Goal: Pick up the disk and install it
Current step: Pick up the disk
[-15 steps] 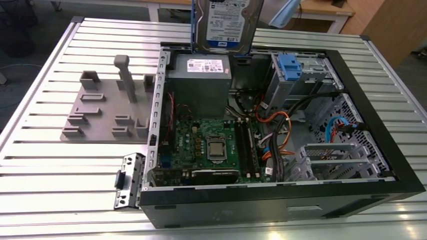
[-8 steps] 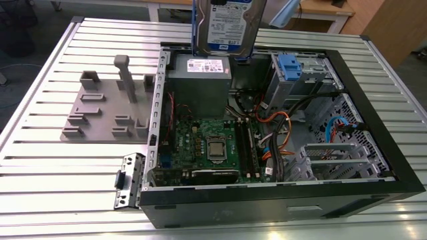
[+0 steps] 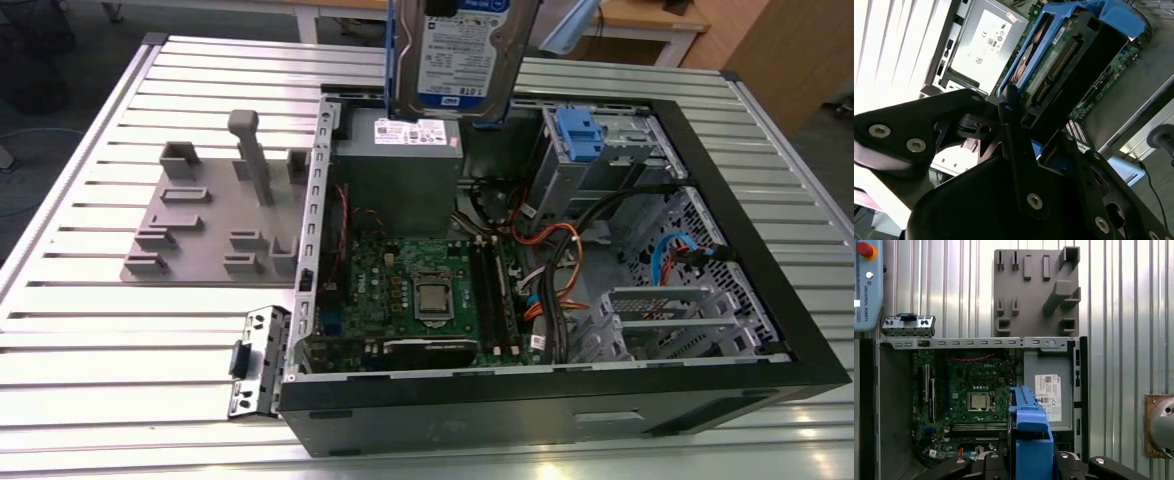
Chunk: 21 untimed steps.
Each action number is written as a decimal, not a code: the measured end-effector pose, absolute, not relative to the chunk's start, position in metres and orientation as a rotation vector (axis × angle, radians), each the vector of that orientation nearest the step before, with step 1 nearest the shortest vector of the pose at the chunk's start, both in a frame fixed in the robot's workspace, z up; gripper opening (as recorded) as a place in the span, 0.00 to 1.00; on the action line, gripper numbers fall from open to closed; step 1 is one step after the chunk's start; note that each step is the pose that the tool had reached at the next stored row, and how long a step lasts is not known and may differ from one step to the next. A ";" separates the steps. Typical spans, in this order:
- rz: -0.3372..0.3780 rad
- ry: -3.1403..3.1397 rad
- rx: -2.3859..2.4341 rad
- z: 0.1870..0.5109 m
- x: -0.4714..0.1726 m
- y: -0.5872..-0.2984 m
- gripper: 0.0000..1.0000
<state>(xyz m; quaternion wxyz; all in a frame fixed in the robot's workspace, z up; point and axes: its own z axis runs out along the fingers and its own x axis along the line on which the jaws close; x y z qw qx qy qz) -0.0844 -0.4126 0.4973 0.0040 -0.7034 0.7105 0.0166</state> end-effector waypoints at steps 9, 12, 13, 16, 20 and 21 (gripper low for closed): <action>0.052 2.227 -2.204 0.497 -0.082 -0.423 0.36; 0.052 2.227 -2.204 0.497 -0.081 -0.426 0.36; 0.052 2.227 -2.204 0.497 -0.081 -0.427 0.36; 0.052 2.227 -2.204 0.497 -0.080 -0.430 0.36; 0.052 2.227 -2.204 0.497 -0.078 -0.436 0.36; 0.052 2.227 -2.204 0.497 -0.078 -0.437 0.36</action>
